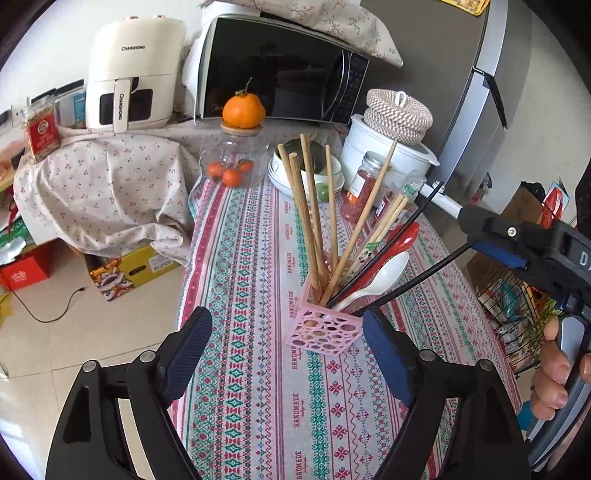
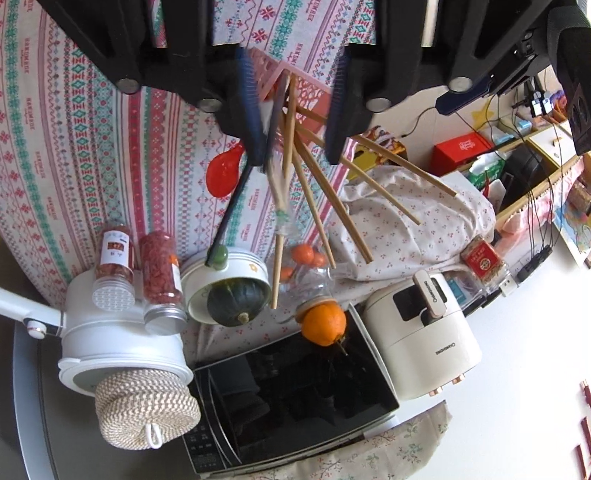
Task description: Organize utensils
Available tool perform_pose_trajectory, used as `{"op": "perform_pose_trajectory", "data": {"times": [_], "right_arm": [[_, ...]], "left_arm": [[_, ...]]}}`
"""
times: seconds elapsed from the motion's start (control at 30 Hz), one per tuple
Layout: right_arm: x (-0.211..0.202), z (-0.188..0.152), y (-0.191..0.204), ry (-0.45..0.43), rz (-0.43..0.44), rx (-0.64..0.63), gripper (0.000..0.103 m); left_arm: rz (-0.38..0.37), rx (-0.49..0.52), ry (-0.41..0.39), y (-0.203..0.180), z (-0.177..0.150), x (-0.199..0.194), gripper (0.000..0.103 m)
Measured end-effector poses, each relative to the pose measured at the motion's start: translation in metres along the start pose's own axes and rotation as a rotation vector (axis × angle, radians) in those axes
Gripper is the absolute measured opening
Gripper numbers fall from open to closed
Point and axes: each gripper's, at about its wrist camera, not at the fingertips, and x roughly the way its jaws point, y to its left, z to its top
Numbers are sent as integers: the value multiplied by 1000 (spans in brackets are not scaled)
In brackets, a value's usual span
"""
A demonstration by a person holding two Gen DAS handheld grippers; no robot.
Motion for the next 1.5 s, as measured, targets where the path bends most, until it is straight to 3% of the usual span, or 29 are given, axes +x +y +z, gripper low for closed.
{"op": "perform_pose_trajectory", "data": {"times": [0.17, 0.33, 0.4, 0.73, 1.07, 1.5], "right_arm": [[-15, 2, -6, -31, 0, 22, 77], [-37, 0, -17, -52, -48, 14, 91], [-47, -3, -22, -62, -75, 4, 103], [-95, -27, -41, -40, -296, -92, 103], [-137, -52, -31, -63, -380, -166, 103], [-142, -56, -37, -64, -418, -174, 103]], "left_arm": [[55, 10, 52, -6, -4, -2, 97], [56, 29, 77, -22, -11, -14, 100], [54, 47, 80, -31, -15, -21, 103], [77, 103, 19, -76, -35, -61, 103], [99, 187, -54, -114, -44, -80, 103], [88, 192, -59, -120, -43, -79, 103]]}}
